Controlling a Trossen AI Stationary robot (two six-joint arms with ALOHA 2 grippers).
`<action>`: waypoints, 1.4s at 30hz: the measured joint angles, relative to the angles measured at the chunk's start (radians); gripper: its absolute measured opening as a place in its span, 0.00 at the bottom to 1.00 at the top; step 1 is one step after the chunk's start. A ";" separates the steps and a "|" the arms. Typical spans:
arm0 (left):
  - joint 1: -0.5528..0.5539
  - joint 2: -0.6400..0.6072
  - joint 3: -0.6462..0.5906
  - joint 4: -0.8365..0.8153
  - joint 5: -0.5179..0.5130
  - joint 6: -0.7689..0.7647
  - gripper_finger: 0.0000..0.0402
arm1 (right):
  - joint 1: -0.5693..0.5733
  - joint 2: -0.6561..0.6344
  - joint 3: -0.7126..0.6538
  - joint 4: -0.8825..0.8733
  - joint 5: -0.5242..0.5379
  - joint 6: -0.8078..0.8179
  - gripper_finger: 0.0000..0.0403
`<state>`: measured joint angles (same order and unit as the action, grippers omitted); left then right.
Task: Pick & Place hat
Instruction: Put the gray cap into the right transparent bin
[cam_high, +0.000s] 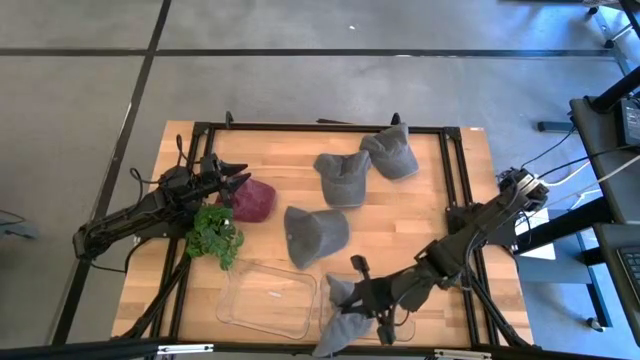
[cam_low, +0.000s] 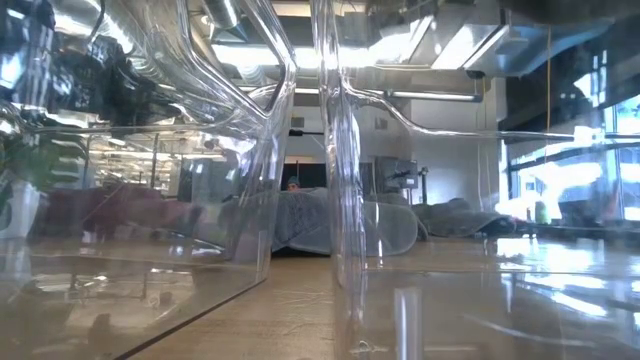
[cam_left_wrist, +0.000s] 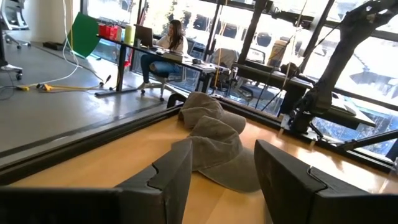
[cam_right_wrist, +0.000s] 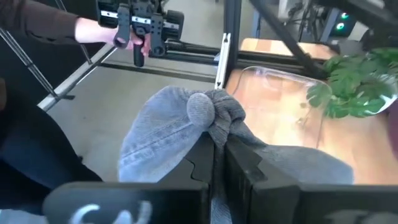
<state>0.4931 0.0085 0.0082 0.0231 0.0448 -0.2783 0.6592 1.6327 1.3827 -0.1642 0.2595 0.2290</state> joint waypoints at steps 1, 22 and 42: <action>0.000 0.000 0.000 0.000 0.000 0.000 0.42 | 0.000 0.005 0.000 0.002 -0.008 0.003 0.06; 0.000 0.001 0.000 -0.001 -0.002 0.003 0.42 | -0.039 0.088 0.000 -0.064 -0.036 -0.053 0.07; 0.000 0.001 0.000 -0.001 -0.001 0.002 0.42 | -0.087 0.173 0.000 -0.126 0.119 -0.084 0.08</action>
<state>0.4929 0.0093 0.0079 0.0219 0.0436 -0.2760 0.5720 1.8059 1.3830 -0.2902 0.3789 0.1445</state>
